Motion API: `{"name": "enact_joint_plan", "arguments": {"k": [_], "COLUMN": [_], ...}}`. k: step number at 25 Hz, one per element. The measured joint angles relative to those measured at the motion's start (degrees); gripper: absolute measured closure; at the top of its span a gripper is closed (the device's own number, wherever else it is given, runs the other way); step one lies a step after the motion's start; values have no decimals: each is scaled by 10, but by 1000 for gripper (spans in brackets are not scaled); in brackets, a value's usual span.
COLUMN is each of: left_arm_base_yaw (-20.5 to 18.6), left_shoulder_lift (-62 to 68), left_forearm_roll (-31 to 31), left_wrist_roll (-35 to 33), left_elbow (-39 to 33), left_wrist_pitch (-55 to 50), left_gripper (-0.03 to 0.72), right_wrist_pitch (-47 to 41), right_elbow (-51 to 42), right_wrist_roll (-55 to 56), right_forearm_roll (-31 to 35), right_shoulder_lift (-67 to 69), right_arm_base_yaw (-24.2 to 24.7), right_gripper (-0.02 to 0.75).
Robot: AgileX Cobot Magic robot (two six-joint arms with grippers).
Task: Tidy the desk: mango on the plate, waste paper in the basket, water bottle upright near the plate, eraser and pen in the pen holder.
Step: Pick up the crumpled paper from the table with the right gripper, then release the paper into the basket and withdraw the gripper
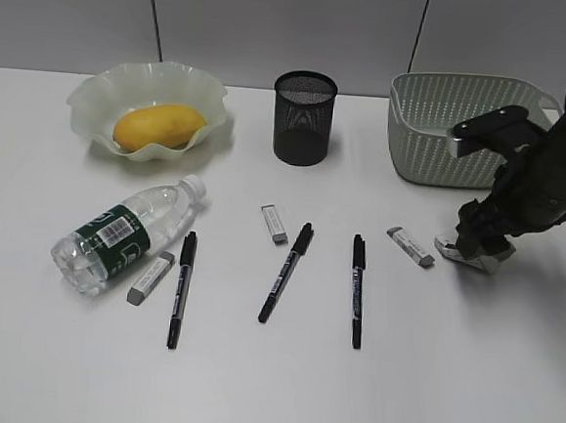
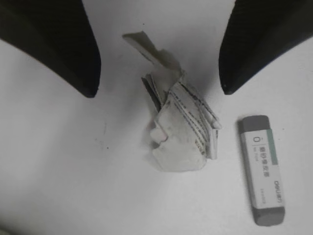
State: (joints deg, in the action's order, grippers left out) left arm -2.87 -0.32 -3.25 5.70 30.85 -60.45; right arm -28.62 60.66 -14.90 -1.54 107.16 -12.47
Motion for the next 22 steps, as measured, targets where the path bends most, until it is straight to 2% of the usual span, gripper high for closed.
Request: {"name": "enact_joint_plan", "arguments": {"k": [3, 5, 6, 8, 10, 12, 16, 19, 22], "left_arm_base_yaw": [0, 0, 0, 0, 0, 0, 0, 0, -1], "left_shoulder_lift": [0, 0, 0, 0, 0, 0, 0, 0, 0], "left_forearm_roll": [0, 0, 0, 0, 0, 0, 0, 0, 0], "left_wrist_roll": [0, -1, -1, -1, -1, -1, -1, -1, -1], "left_elbow": [0, 0, 0, 0, 0, 0, 0, 0, 0], "left_wrist_pitch": [0, 0, 0, 0, 0, 0, 0, 0, 0], "left_gripper": [180, 180, 180, 180, 180, 180, 181, 181, 181], "right_wrist_pitch": [-9, -17, -21, -26, -34, -43, -33, -32, -70], "right_elbow": [10, 11, 11, 12, 21, 40, 110, 201, 308], "right_wrist_roll": [-6, -7, -7, -6, -4, 0, 7, 13, 39], "right_forearm_roll": [-8, -10, -10, -8, -2, 10, 12, 12, 10], "right_shoulder_lift": [39, 58, 64, 60, 36, -13, -83, -45, 43], "right_arm_base_yaw": [0, 0, 0, 0, 0, 0, 5, 15, 21], "right_gripper": [160, 228, 316, 566, 671, 705, 720, 722, 716]}}
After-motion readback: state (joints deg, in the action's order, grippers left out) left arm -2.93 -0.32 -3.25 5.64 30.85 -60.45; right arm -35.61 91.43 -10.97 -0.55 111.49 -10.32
